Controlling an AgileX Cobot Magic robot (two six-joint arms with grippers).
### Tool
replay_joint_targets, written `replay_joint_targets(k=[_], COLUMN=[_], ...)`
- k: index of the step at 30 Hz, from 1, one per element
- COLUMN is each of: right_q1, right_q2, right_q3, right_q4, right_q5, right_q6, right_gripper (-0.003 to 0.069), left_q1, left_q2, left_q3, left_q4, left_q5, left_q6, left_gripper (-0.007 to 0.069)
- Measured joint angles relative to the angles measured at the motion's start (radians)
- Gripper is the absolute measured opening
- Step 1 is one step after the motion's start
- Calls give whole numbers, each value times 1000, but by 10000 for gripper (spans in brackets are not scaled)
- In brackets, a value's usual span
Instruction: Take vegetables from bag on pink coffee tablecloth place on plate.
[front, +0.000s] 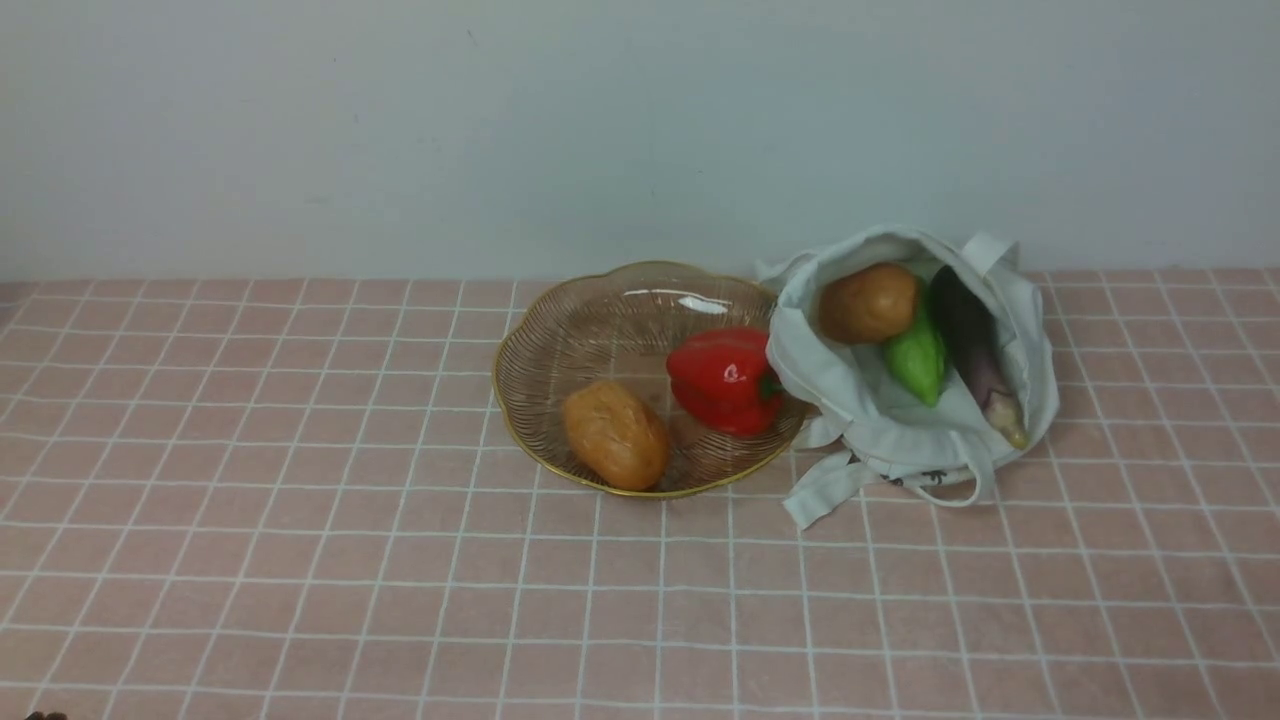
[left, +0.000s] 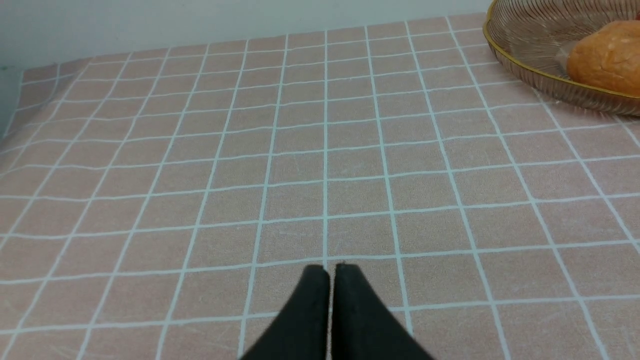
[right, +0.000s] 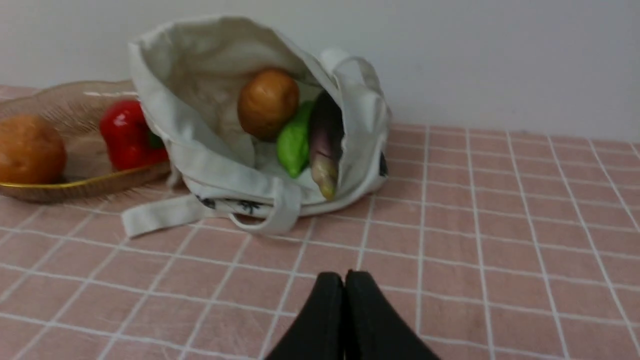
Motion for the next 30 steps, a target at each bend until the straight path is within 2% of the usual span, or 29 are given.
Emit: replay_joint_targets(k=[6, 30], right_q1=[-52, -54], right_q2=[0, 0], right_q3=[1, 0], right_q4=[0, 0], right_q5=[5, 10], right_q6=[15, 17], right_gripper=[-15, -15], left_q1=[0, 0], left_q2=[0, 0], left_q3=[0, 0], left_q4=[0, 0], left_q5=[0, 0], left_q6=[0, 0], left_gripper=[-4, -4])
